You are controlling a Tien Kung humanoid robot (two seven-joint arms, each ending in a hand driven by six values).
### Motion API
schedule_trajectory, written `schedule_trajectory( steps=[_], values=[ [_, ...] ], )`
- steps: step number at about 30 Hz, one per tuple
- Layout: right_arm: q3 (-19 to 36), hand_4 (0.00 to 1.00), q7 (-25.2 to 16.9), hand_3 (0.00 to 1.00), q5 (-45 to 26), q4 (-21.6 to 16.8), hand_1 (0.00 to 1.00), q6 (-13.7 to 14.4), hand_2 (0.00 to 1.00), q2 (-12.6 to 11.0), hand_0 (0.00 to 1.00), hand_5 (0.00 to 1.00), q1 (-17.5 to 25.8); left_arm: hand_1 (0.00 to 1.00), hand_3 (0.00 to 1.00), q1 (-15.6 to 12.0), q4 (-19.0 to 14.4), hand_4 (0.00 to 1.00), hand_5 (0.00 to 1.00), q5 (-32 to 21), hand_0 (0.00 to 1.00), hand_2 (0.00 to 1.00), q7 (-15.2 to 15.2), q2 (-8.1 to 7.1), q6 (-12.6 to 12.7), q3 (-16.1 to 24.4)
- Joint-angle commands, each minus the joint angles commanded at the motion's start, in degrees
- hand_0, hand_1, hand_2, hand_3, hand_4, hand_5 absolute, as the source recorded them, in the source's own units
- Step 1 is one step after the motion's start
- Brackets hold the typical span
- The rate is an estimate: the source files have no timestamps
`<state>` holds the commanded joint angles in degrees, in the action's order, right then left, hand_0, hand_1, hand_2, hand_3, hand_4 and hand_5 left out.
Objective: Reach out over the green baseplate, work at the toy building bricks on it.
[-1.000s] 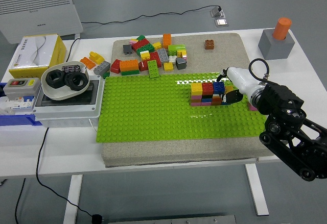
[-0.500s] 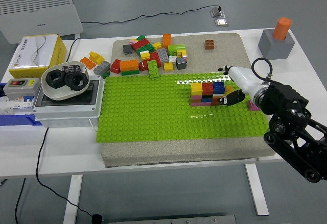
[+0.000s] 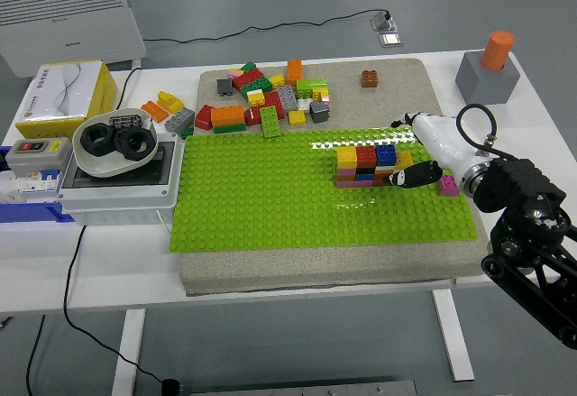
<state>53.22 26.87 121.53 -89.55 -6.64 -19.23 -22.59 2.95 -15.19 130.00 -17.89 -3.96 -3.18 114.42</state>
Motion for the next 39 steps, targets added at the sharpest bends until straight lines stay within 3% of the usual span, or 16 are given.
schedule_trajectory(
  steps=[8, 20, 39],
  values=[
    [-1.00, 0.934, -0.72, 0.620, -0.56, 2.64, 0.801, 1.29, 0.844, 1.26, 0.804, 0.510, -0.54, 0.705, 0.467, 0.14, -0.02, 0.561, 0.444, 0.00, 0.773, 0.614, 0.07, 0.02, 0.10, -0.06],
    [-1.67, 0.934, -0.79, 0.656, -0.56, 3.80, 0.801, 1.39, 0.843, 1.97, 0.807, 0.557, -0.95, 0.704, 0.466, 0.16, -0.04, 0.560, 0.442, 0.00, 0.772, 0.613, 0.17, -0.01, 0.17, -0.09],
    [-1.94, 0.922, -1.18, 0.659, -1.30, 7.49, 0.796, 1.71, 0.841, 3.23, 0.808, 0.554, -0.97, 0.703, 0.464, 0.24, -0.07, 0.561, 0.442, 0.00, 0.772, 0.613, 0.24, -0.07, 0.24, -0.26]
  ],
)
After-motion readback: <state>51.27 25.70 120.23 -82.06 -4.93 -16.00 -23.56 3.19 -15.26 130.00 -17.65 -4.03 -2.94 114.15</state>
